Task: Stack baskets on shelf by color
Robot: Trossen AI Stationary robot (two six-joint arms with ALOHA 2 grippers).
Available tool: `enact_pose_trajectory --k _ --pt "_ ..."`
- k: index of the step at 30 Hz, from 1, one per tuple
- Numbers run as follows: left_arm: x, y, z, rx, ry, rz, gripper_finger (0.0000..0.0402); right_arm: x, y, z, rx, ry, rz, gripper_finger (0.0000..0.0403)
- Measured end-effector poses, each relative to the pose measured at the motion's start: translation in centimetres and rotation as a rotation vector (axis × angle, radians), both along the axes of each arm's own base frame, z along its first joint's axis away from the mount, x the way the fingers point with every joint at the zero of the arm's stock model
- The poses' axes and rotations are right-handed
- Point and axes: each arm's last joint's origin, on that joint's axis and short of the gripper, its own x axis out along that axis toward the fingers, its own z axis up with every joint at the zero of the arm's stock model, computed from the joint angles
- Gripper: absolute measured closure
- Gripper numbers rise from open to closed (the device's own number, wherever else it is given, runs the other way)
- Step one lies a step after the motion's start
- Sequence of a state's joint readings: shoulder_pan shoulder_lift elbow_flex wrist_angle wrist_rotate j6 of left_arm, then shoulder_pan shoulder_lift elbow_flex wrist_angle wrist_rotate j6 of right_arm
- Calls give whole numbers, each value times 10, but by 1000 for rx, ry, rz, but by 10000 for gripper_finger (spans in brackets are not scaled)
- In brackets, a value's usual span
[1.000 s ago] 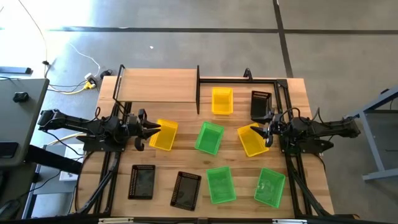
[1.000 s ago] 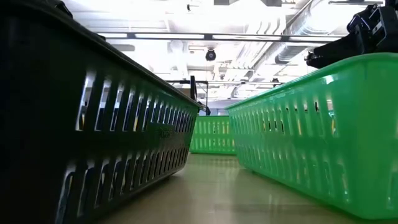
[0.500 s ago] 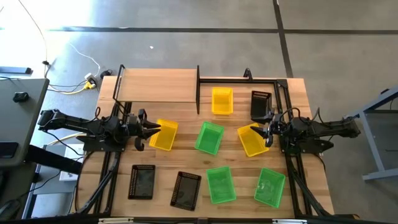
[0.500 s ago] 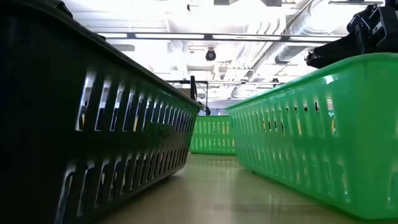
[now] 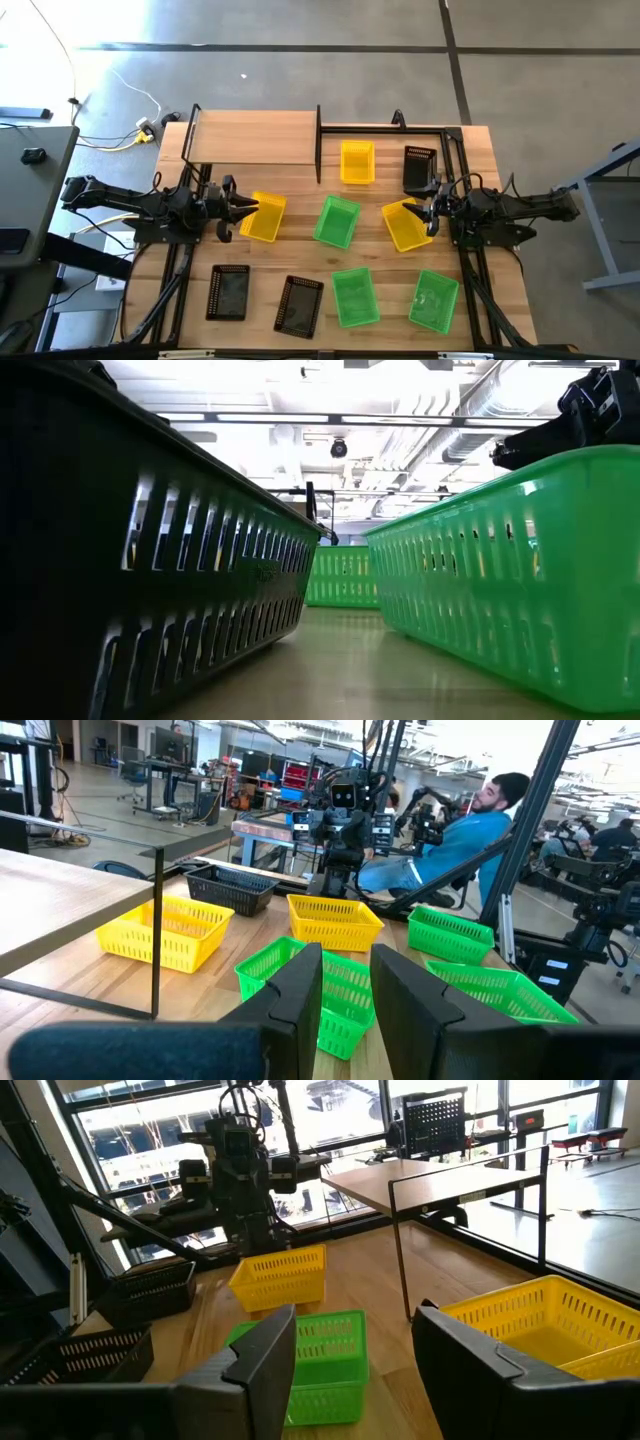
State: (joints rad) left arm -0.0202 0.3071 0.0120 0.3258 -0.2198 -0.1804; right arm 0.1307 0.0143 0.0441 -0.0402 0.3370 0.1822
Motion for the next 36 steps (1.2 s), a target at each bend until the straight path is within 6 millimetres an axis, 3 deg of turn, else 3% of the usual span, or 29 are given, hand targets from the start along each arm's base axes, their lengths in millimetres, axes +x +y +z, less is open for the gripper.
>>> enact_pose_trajectory --k 14,24,30,36 --pt "0 0 0 0 0 2 323 0 -1 0 -32 6 -28 218" --pt "0 0 0 0 0 1 323 0 -1 0 -267 60 -37 218" --pt "0 0 0 -20 -6 9 323 0 -1 0 -206 46 -38 218" --pt "0 1 2 -203 -62 26 323 0 -1 1 -93 10 -49 218"
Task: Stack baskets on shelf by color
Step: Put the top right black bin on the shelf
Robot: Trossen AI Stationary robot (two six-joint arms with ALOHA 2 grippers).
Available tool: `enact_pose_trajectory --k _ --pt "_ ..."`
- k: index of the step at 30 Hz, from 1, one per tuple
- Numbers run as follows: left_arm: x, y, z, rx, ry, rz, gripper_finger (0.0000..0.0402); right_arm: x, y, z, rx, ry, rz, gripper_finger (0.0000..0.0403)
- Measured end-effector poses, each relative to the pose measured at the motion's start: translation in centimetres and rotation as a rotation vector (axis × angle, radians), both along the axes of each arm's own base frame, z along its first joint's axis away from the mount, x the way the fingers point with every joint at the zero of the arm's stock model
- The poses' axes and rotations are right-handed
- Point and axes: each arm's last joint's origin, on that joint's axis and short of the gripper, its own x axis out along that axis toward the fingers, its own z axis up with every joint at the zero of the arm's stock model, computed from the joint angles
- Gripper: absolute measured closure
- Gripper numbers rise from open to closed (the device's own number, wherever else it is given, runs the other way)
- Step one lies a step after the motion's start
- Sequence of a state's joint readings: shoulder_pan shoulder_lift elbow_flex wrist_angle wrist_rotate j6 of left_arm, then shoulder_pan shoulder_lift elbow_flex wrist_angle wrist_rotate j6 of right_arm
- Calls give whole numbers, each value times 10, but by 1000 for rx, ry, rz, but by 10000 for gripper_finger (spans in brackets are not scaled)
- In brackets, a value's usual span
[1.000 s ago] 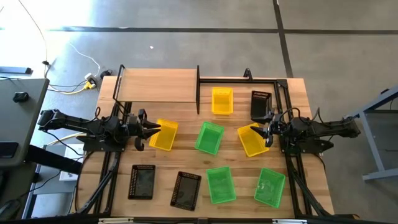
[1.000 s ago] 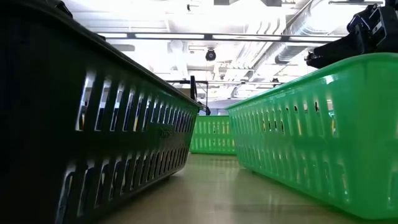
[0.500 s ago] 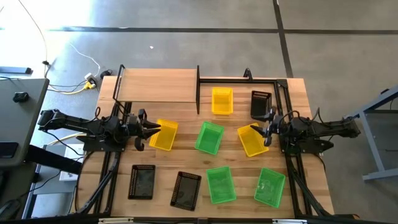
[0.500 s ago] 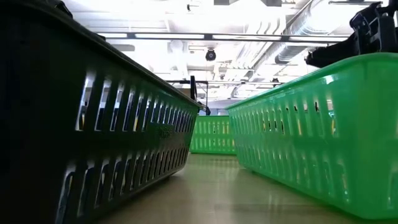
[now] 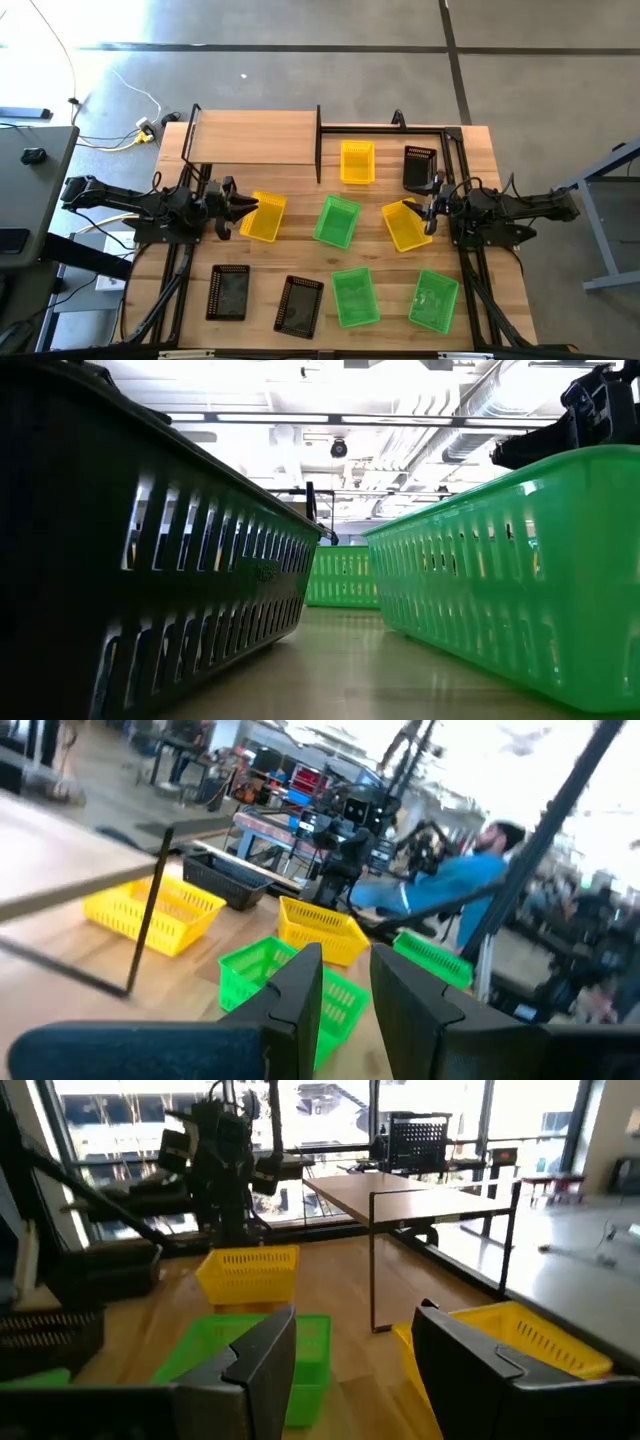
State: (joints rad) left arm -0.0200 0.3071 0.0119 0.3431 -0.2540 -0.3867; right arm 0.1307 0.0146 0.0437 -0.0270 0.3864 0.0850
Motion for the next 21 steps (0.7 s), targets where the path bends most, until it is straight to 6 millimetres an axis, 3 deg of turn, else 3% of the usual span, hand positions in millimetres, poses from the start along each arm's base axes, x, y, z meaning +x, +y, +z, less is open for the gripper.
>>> enact_pose_trajectory --k 10,21 --pt "-1 2 0 -83 -21 73 323 -3 -6 9 456 -260 -211 218" --pt "-1 2 0 -133 -35 81 323 -7 -11 16 506 -389 -364 218"
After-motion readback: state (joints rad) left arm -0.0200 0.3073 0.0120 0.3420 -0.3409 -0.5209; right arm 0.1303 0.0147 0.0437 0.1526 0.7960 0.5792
